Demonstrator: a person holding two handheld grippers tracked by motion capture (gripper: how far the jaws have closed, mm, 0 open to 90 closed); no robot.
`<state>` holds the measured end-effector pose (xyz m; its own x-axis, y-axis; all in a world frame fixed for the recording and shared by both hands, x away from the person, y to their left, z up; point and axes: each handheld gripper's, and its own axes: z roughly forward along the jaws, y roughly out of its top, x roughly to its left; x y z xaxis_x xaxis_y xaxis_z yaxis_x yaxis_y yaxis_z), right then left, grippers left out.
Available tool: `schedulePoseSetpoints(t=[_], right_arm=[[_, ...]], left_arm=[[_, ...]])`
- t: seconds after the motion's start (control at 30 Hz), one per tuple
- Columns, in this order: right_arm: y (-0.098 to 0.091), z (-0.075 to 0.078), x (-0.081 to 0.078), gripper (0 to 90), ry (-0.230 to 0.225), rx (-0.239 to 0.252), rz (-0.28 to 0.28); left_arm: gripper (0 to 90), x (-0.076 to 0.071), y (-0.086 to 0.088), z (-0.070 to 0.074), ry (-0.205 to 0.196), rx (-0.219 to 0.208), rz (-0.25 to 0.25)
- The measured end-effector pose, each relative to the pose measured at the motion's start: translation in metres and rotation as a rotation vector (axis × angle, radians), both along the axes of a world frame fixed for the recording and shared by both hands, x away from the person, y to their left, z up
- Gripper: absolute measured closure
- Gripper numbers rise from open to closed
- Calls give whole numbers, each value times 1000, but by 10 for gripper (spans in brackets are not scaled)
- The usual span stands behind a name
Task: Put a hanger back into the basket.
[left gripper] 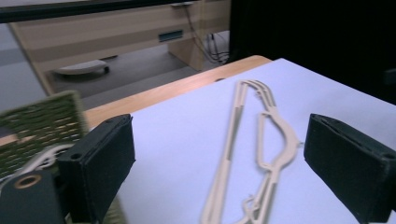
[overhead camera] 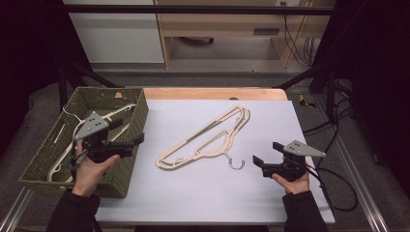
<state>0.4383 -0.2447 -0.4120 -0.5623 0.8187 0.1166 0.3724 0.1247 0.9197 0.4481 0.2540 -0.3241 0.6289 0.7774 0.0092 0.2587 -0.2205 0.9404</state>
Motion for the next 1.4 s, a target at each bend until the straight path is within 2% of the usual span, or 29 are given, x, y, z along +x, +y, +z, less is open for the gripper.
schedulePoseSetpoints(t=[0.17,0.23,0.37,0.47,0.6,0.77,0.87,1.13,1.2,1.4], right_arm=[[2,-1,1,54,4,16,-2],[2,-1,1,56,7,16,2],[5,0,2,72,10,39,-10],[8,1,3,85,6,40,-15],[15,1,6,94,8,25,2],[28,-1,13,111,27,-1,25],[37,-1,16,123,38,-20,38],[58,-3,26,140,83,-78,61],[63,-5,31,171,90,-91,66],[80,-14,47,266,149,-111,56]], left_arm=[[85,-6,-24,-15,0,-16,-59],[86,-6,-32,-23,18,-22,-81],[87,-6,-46,-40,39,-4,-99],[89,-7,-51,-51,50,-15,-118],[88,-7,-56,-65,77,3,-123],[90,-6,-57,-78,106,7,-127],[88,-5,-59,-83,113,27,-130],[88,-5,-60,-84,112,33,-130],[87,-4,-59,-85,114,35,-127],[86,-4,-58,-84,110,38,-122]])
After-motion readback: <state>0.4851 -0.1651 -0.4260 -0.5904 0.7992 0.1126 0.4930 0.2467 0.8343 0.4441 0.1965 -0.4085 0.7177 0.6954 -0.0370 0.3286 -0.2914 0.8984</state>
